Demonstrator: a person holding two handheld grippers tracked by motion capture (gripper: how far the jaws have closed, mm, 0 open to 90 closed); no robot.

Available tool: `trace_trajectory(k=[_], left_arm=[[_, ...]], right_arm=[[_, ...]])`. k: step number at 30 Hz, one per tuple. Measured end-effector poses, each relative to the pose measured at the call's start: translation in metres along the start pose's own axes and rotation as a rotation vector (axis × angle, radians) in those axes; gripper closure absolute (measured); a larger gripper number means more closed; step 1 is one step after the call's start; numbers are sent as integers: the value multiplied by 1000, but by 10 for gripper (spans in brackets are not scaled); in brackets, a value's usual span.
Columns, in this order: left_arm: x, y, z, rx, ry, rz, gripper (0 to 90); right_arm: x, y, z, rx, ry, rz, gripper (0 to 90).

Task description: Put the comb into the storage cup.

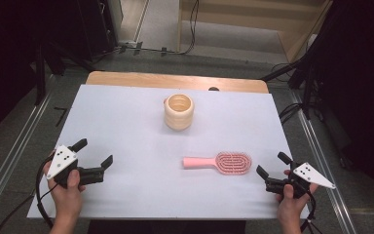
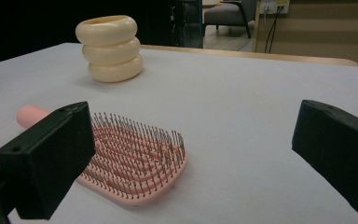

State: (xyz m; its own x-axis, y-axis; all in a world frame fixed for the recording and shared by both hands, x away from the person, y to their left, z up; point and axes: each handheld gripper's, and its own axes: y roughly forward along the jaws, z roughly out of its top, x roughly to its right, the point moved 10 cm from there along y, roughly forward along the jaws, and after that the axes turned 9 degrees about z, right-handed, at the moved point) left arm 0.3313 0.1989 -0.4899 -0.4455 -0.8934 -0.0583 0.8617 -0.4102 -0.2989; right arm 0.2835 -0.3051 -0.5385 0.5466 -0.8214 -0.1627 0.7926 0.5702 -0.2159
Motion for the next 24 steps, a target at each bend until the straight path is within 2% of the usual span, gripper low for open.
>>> trace_trajectory(k=[6, 7, 8, 9, 10, 13, 14, 16, 24], left_arm=[[20, 15, 5, -23, 25, -41, 0], [20, 15, 5, -23, 25, -41, 0], [28, 20, 7, -26, 32, -58, 0], [28, 20, 7, -26, 32, -58, 0], [36, 24, 9, -34, 42, -73, 0], [48, 31, 12, -40, 64, -99, 0], [48, 31, 12, -40, 64, -99, 0], [59, 38, 14, -47, 73, -123, 0], [82, 53, 22, -60, 90, -173, 0]], right_arm=[[0, 0, 0, 0, 1, 0, 0], [0, 0, 0, 0, -1, 0, 0], [-1, 1, 0, -1, 2, 4, 0], [-1, 1, 0, -1, 2, 4, 0], [-1, 1, 0, -1, -2, 1, 0], [-2, 1, 0, -5, -3, 10, 0], [-2, 1, -1, -6, -2, 12, 0], [-2, 2, -1, -8, 1, 17, 0], [-3, 3, -2, -20, -5, 22, 0]])
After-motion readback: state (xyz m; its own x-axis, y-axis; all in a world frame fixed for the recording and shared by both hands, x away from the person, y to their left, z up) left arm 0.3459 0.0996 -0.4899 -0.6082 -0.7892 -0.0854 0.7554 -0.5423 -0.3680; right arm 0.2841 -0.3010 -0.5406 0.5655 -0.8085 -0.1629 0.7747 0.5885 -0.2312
